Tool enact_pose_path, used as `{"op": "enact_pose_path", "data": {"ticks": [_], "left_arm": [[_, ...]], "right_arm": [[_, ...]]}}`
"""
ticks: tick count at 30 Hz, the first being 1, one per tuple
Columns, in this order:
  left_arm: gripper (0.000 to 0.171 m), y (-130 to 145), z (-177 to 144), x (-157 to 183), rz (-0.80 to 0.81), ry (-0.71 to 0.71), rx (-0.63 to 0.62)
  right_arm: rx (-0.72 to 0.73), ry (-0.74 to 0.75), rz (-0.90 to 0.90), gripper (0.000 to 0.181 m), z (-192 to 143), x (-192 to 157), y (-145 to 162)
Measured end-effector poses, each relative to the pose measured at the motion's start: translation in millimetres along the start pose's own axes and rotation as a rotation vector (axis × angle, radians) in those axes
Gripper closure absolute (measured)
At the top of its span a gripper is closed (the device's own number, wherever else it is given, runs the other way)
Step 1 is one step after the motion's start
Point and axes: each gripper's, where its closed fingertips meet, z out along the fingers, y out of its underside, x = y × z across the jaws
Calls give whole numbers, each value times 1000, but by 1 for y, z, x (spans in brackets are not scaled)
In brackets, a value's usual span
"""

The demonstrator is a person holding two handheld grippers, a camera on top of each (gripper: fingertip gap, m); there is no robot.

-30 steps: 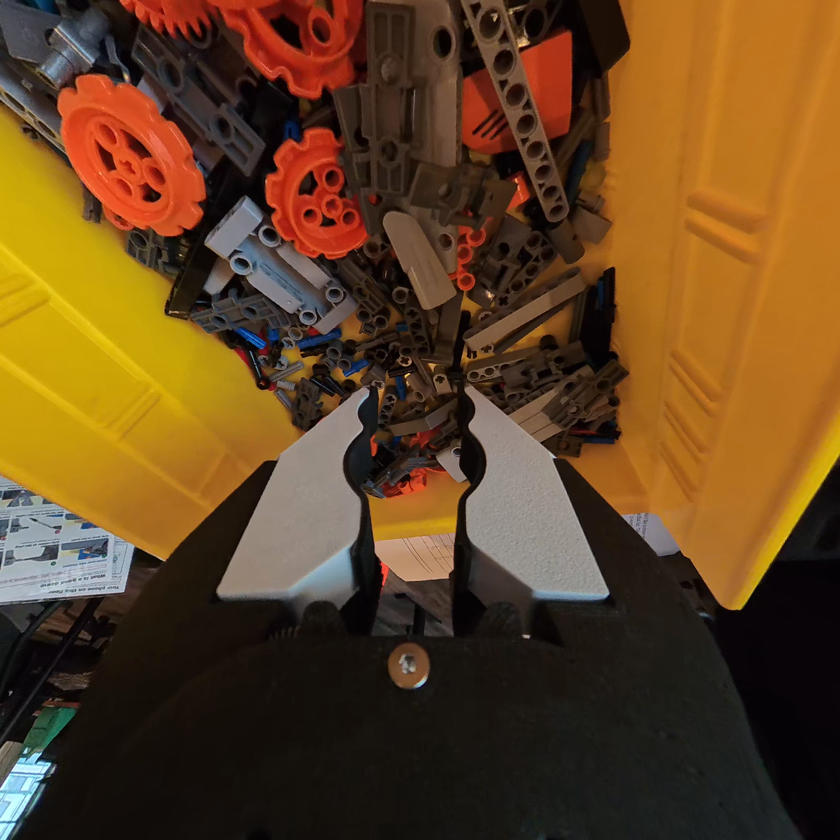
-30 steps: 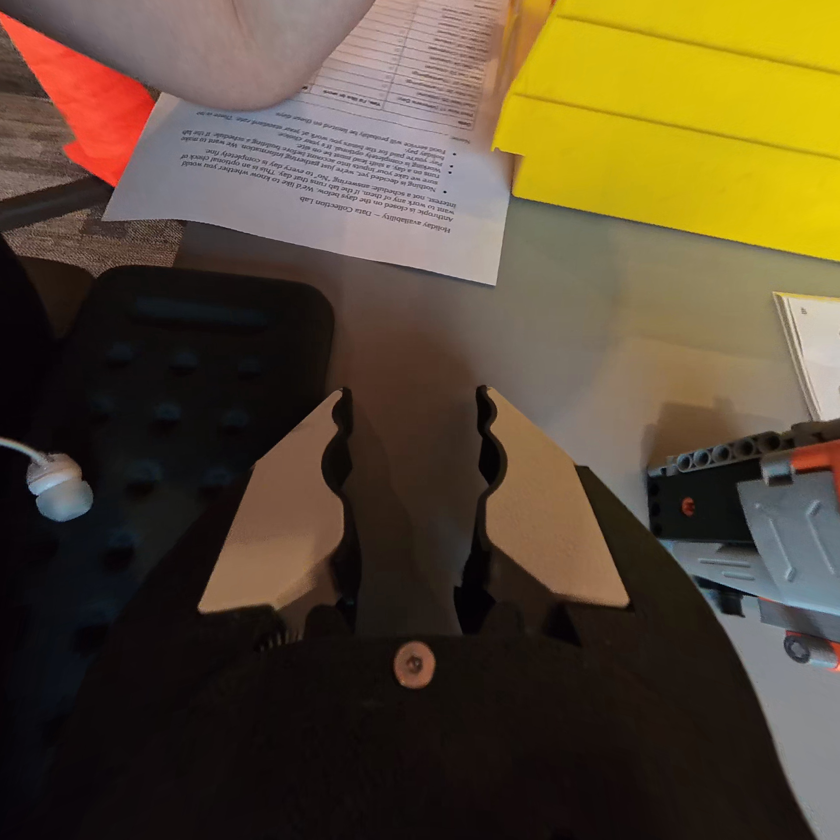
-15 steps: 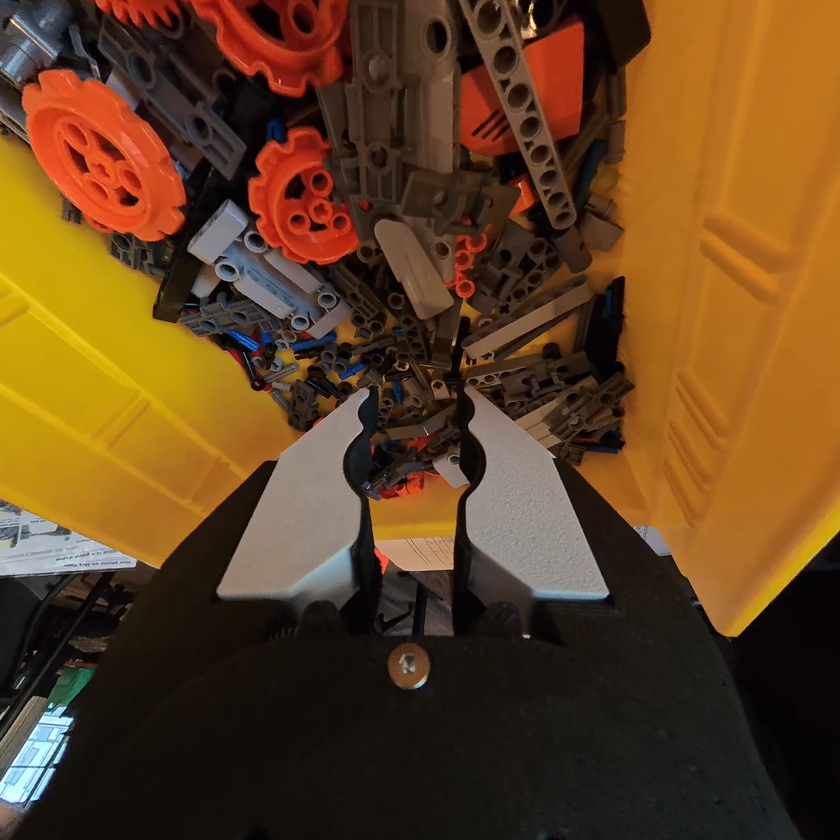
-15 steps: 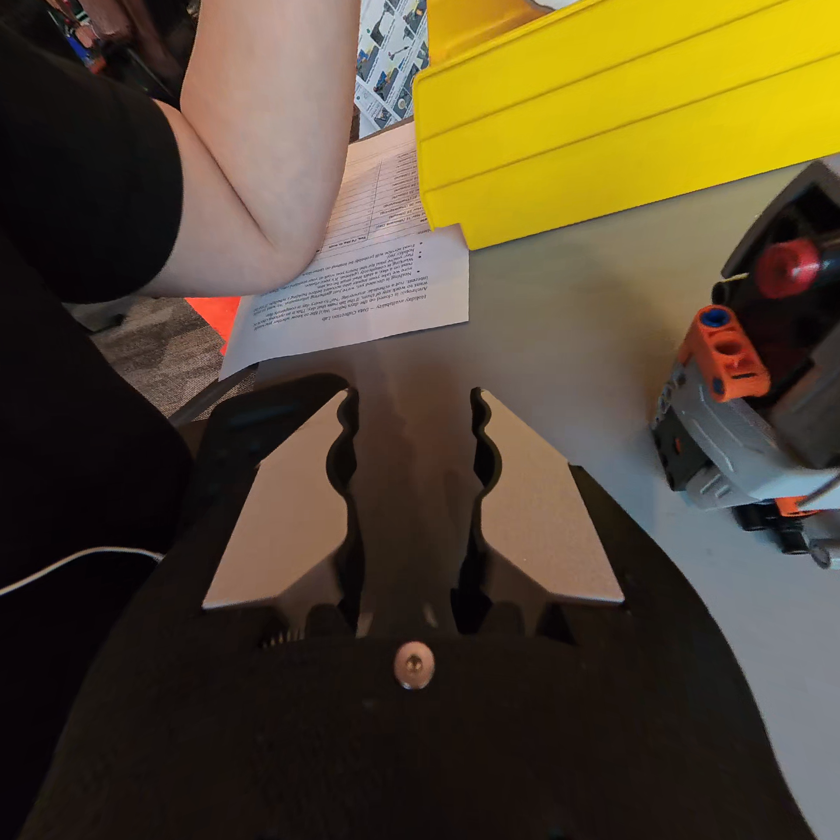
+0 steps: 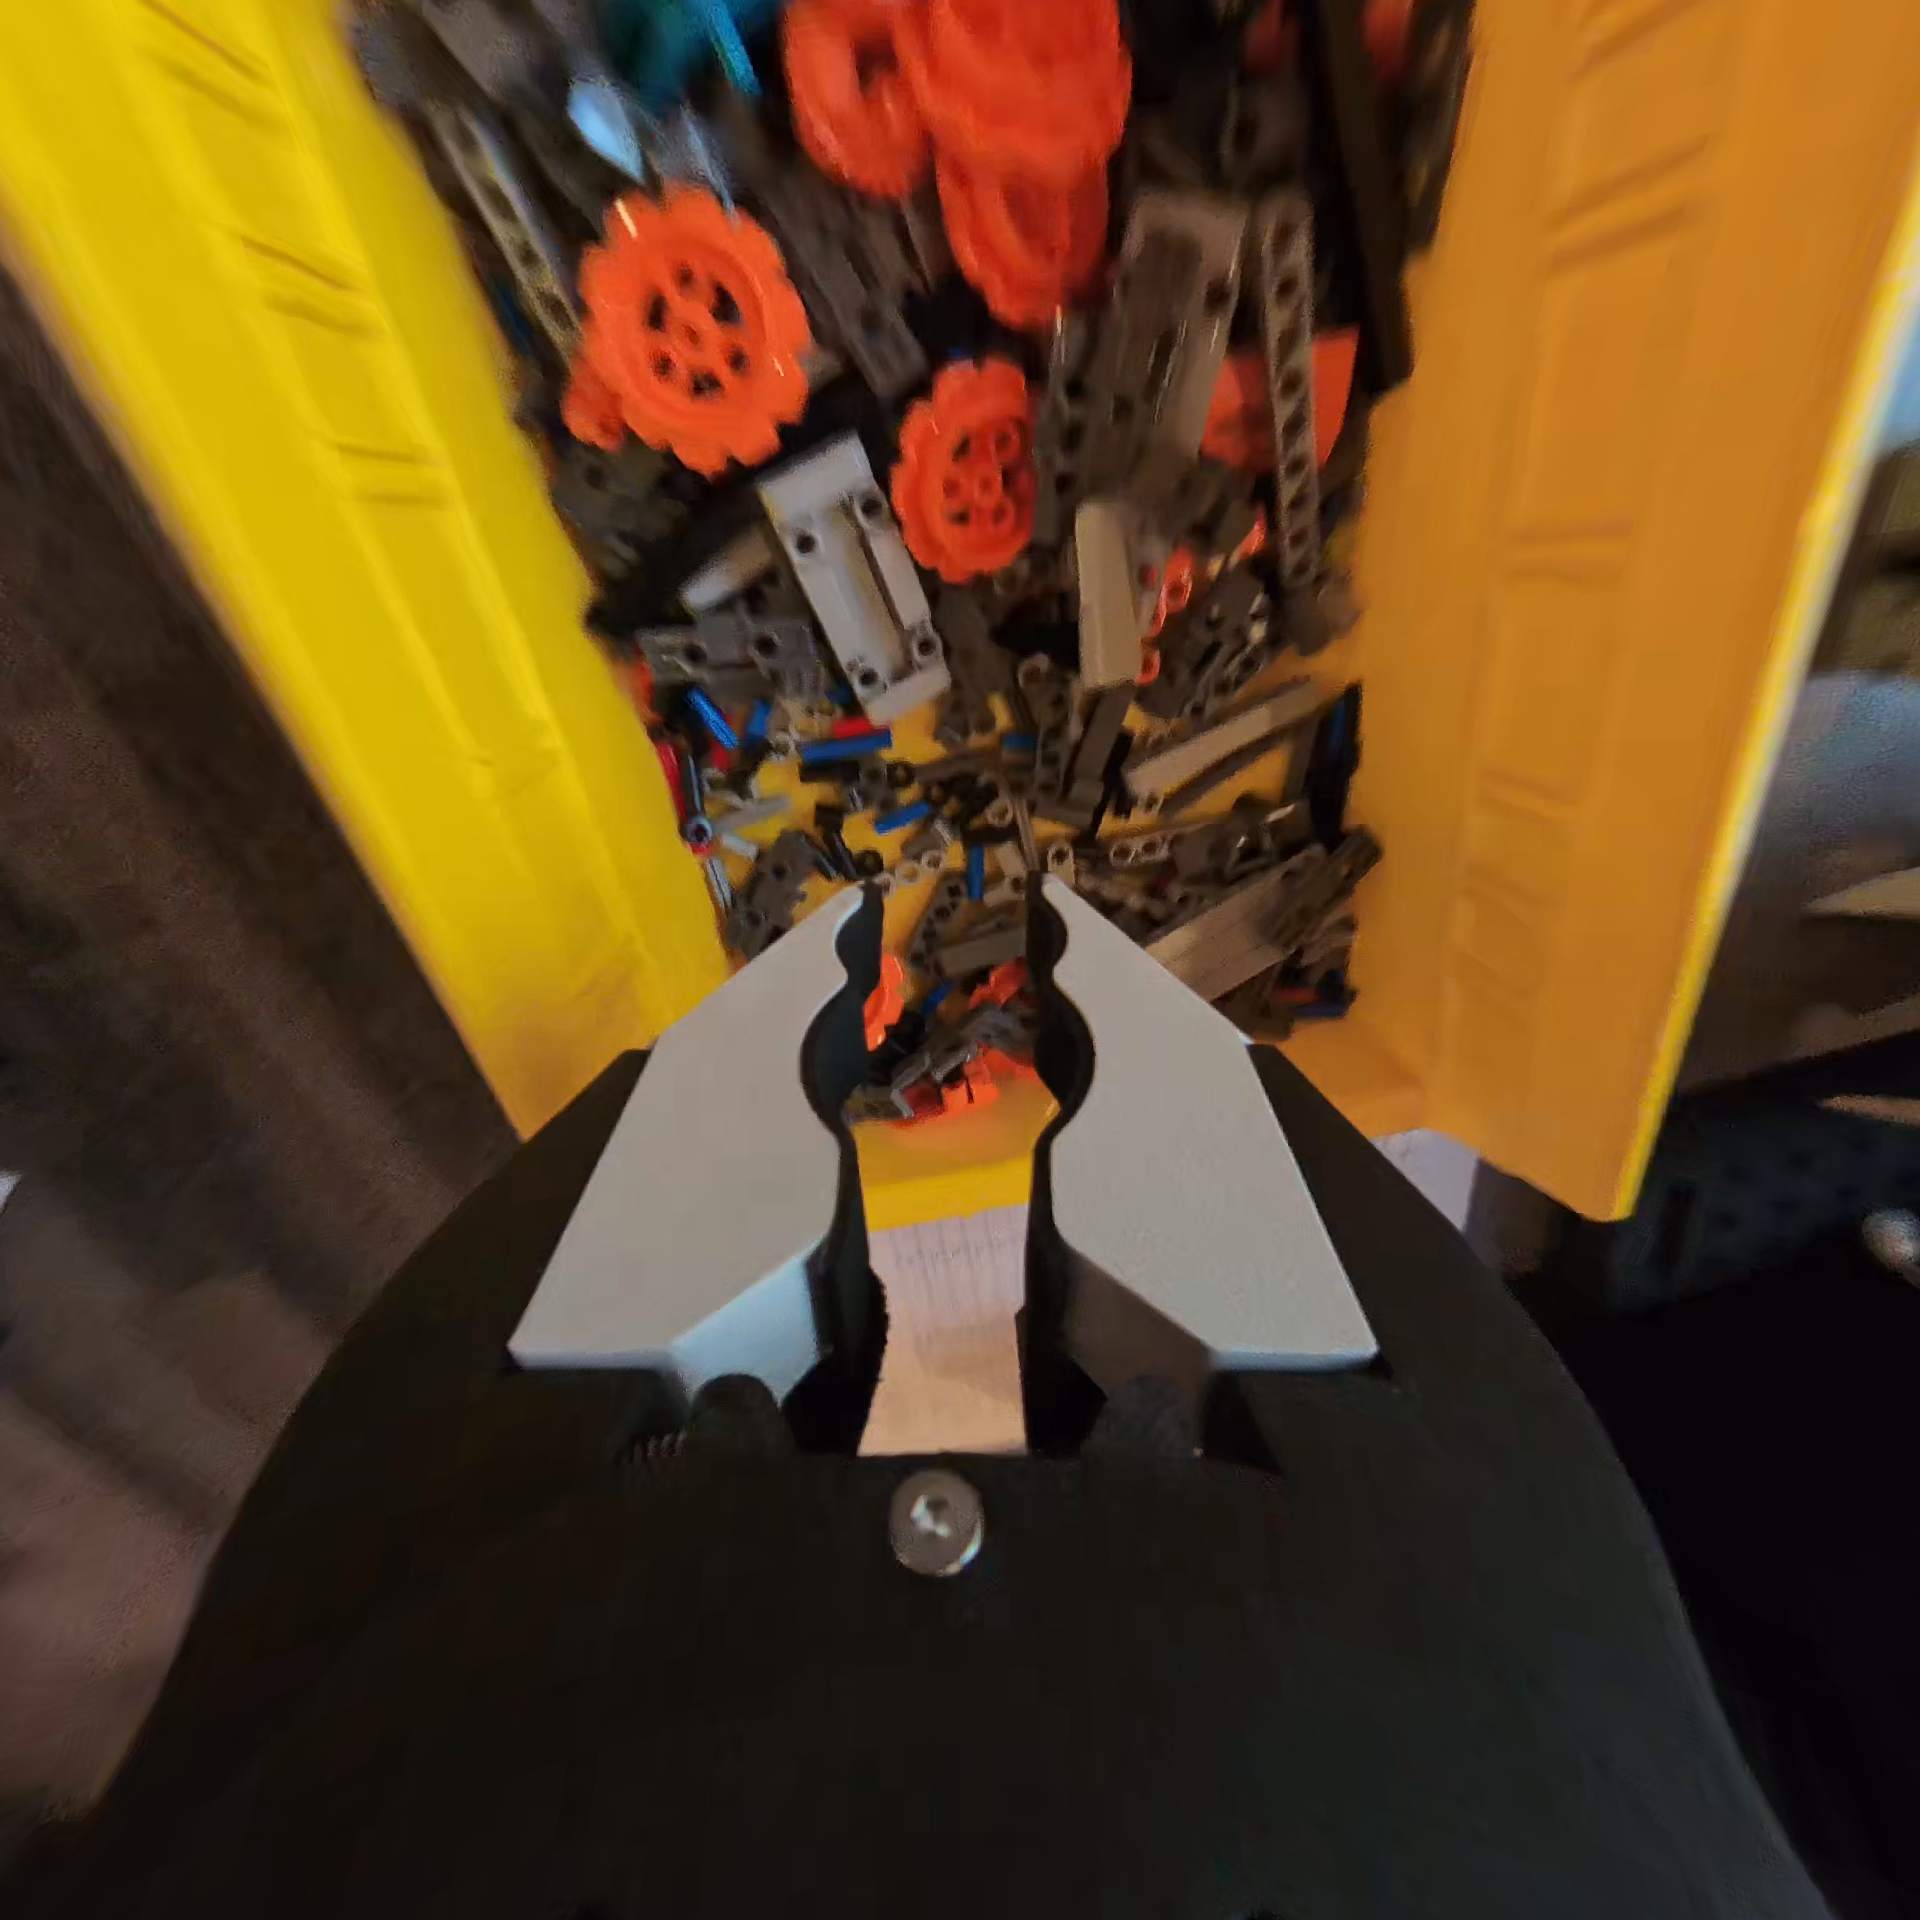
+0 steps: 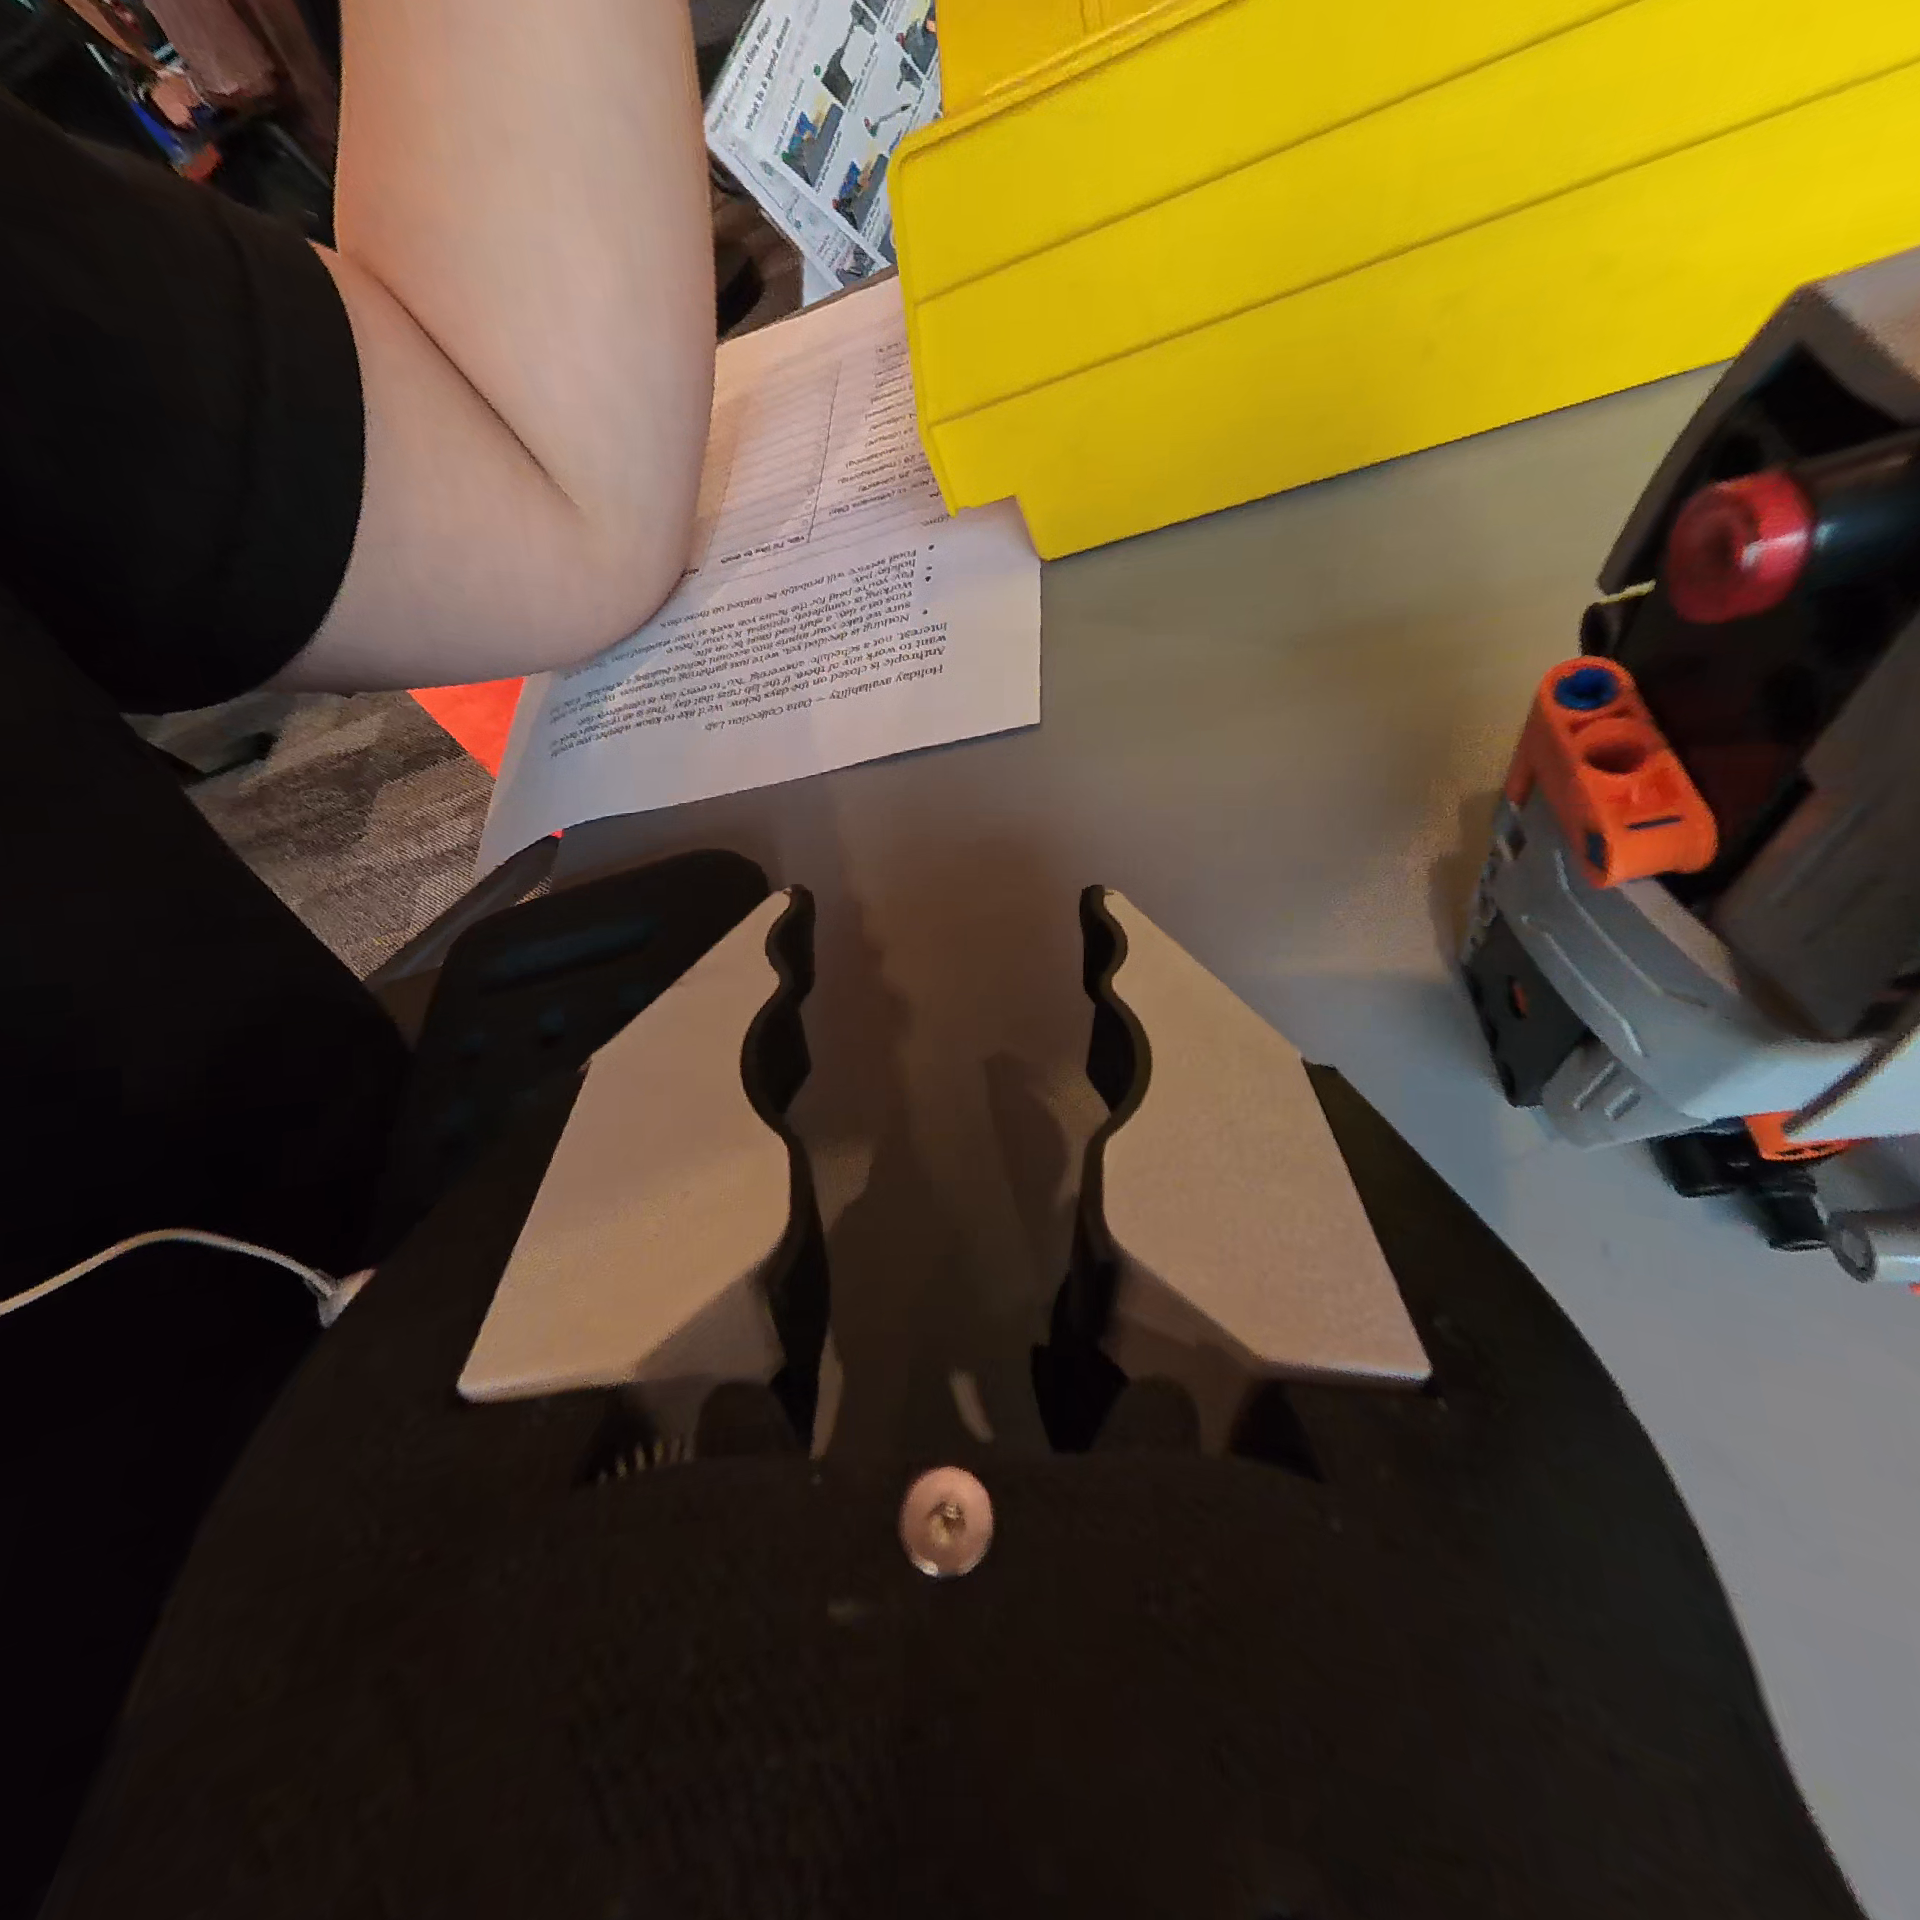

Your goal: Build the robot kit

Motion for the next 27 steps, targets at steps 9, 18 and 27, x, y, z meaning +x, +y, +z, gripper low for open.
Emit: {"op": "enact_pose_path", "data": {"ticks": [9,18,27], "left_arm": [[129,13,12,-14,-166,130,-48],[125,34,47,-21,-204,40,-296],[127,36,41,-29,-235,-62,-296]], "right_arm": [[-21,7,-70,130,5,-3,4],[-34,4,-66,130,5,-3,6],[-36,0,-68,130,5,-4,7]]}}
